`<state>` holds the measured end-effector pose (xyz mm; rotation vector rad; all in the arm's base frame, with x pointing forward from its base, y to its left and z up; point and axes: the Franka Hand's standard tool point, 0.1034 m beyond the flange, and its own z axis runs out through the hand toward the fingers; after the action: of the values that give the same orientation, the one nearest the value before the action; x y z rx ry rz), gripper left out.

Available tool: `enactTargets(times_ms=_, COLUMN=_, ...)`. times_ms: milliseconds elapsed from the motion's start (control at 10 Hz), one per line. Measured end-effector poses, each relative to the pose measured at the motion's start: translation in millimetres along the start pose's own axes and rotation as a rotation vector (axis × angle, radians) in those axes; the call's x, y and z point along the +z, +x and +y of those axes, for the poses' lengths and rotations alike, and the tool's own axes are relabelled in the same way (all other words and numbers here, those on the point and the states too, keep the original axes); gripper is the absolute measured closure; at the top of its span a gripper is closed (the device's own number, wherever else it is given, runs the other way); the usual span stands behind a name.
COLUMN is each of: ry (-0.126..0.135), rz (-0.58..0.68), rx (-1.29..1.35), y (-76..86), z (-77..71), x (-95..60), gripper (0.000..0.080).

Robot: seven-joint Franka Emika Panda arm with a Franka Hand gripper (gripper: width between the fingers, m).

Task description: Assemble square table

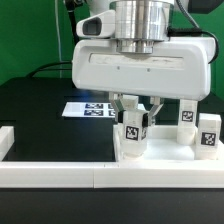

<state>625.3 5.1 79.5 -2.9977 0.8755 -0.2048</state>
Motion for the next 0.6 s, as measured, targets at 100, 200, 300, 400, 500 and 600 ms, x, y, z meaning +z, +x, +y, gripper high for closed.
enactTargets(times_ms=100, ry=0.002, rz=-0.001, rx=0.094, y=-0.2, z=0.2, x=0.4, gripper=0.0511)
enactTargets(times_ms=200, ry=0.009, rz=0.004, rx=0.284, y=-0.3, z=1.6, x=0.9, gripper=0.0511)
enactTargets(times_ms=300, ry=0.018, rz=-0.005, rx=0.434, y=0.2, z=3.1, x=1.1, gripper=0.0511)
enactTargets(times_ms=400, ry=0.032, rz=-0.022, rx=0.574, y=0.5, z=5.2, x=1.4, gripper=0.051)
enactTargets(times_ms=500, ry=0.051, rz=-0.041, rx=0.759, y=0.4, z=6.8, x=2.0, gripper=0.0509)
enactTargets(times_ms=600, ry=0.067, rz=-0.056, rx=0.888, y=-0.1, z=7.5, x=2.3, gripper=0.0509)
